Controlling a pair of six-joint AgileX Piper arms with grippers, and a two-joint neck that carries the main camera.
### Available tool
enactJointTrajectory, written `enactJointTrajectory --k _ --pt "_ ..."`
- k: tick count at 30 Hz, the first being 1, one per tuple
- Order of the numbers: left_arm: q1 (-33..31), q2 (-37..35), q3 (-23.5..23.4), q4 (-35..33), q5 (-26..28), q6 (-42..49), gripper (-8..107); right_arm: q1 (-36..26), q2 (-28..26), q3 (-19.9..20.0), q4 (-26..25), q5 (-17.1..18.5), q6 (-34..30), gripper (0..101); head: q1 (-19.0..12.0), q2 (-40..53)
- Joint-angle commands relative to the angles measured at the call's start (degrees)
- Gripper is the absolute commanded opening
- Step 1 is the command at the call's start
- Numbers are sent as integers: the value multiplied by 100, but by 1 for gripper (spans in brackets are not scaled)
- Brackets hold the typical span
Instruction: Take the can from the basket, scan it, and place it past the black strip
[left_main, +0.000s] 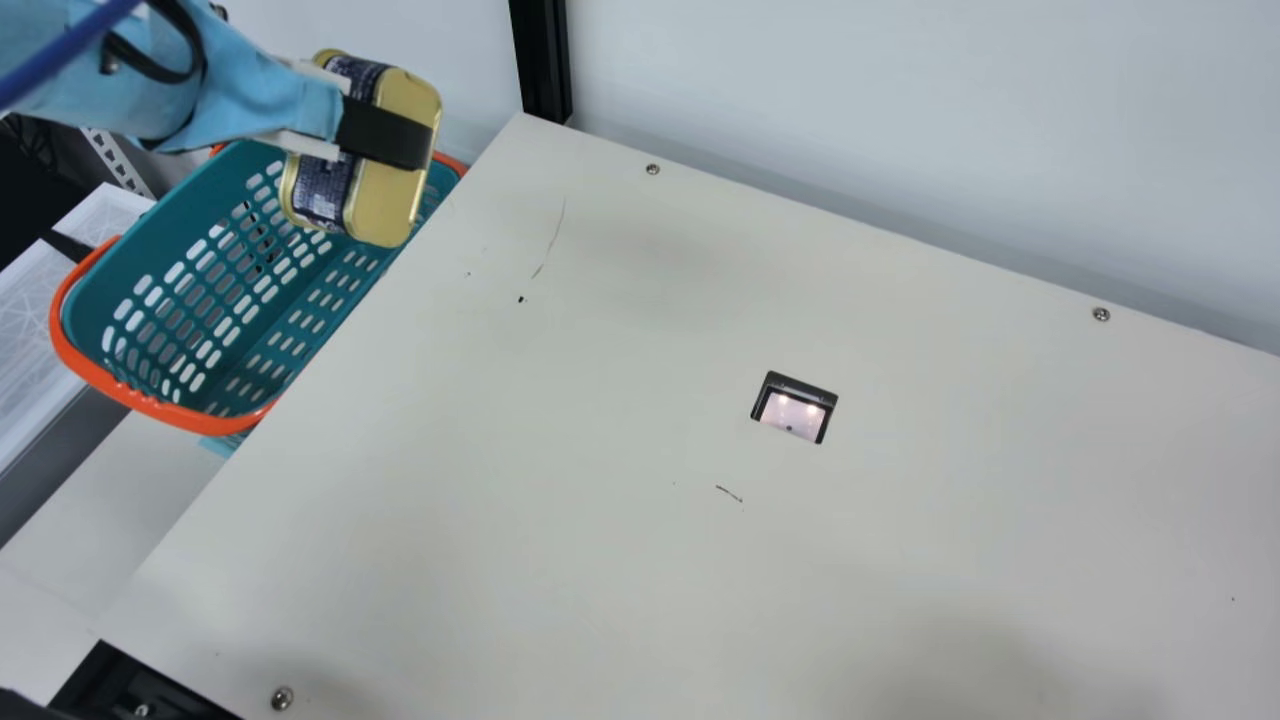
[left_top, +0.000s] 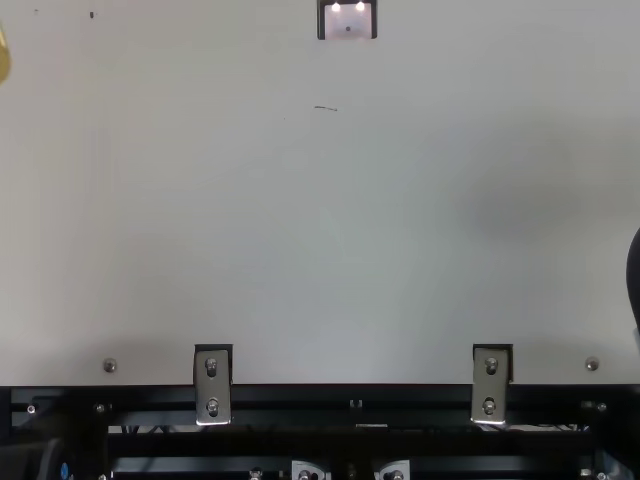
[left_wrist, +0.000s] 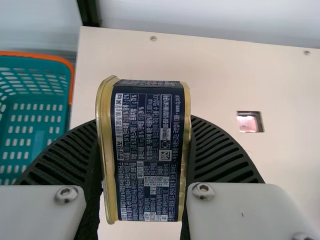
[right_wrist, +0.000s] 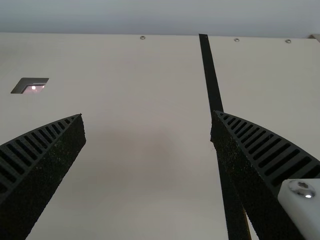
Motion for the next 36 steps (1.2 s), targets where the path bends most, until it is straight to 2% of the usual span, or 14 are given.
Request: enactJointTrajectory --k 1,4,5,23,27,33,36 --pt "-86 -37 -79 -24 139 -77 10 0 0 0 0 0 0 101 -177 32" --pt "-217 -138 -170 224 44 -85 10 0 0 0 0 0 0 101 -177 32" --pt "-184 -117 -146 79 160 -90 10 0 0 0 0 0 0 101 -177 32" --pt "-239 -138 -179 243 100 -118 10 0 0 0 0 0 0 101 -177 32" --pt "-331 -129 -148 323 275 -281 10 0 0 0 0 0 0 101 -177 32" --pt "-535 -53 -205 480 857 -802 10 0 0 0 0 0 0 101 -177 32" --pt "-682 52 -90 511 896 -1130 10 0 0 0 0 0 0 101 -177 32"
